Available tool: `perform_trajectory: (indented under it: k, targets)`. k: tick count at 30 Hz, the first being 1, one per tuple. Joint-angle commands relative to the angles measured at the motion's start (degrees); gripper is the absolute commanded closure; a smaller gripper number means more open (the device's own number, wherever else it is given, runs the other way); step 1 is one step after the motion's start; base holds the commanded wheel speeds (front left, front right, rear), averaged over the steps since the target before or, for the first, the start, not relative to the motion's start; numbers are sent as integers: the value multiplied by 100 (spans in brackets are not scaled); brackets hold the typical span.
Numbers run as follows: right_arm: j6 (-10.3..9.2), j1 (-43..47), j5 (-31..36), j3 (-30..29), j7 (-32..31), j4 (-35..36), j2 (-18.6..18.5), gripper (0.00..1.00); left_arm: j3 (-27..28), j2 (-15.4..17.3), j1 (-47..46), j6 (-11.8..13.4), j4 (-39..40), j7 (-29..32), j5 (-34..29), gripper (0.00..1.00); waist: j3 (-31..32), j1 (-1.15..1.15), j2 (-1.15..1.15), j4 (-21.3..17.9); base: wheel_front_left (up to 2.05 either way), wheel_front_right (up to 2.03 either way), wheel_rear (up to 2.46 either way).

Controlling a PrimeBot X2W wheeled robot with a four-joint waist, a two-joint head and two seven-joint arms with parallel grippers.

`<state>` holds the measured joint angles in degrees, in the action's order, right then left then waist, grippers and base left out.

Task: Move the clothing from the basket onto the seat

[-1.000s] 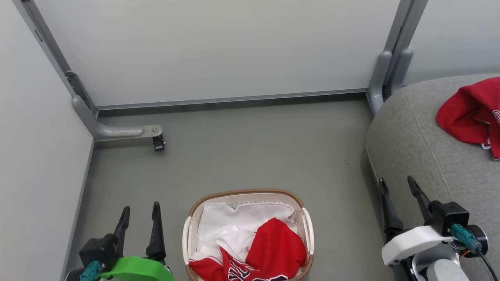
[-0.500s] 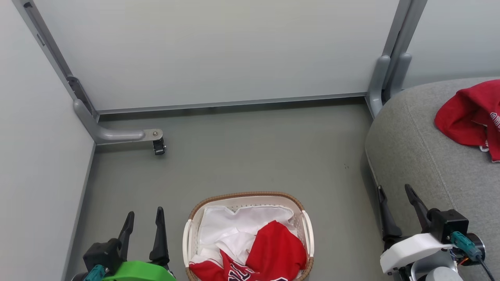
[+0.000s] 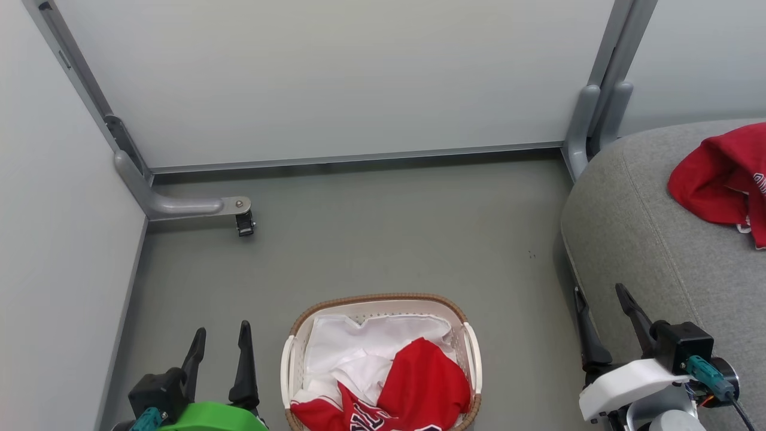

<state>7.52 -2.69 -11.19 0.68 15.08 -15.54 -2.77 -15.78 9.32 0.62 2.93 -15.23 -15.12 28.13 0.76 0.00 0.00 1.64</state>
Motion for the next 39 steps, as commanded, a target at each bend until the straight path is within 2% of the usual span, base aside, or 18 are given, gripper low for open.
perform_trajectory:
  k: [1,10,14,20,29,39]
  targets:
    - [-6,76,11,-4,13,8,-22,0,21,-18,-4,-28,-17,-6,-39,0,-6,0,0,-4,0,0,0]
    - [-6,27,64,-179,13,63,-22,0,-141,9,-288,-102,-110,24,-199,0,-132,0,0,-8,0,0,0]
    - [-6,-128,133,-346,13,146,-22,0,-425,-10,-680,-243,-311,202,-359,0,-362,0,0,-27,0,0,0]
    - [-6,-436,248,-487,13,336,-21,0,-952,-233,-1551,-559,-846,497,-627,0,-974,0,0,-187,0,0,0]
    - [-6,-1057,136,-391,13,615,-20,0,-1823,-435,-2905,-868,-2196,885,-1183,0,-2276,0,0,-817,0,0,0]
    - [-6,-1619,-186,-98,13,1058,-14,0,-2293,-325,-3968,-982,-3651,1205,-1534,0,-3559,0,0,-1617,0,0,0]
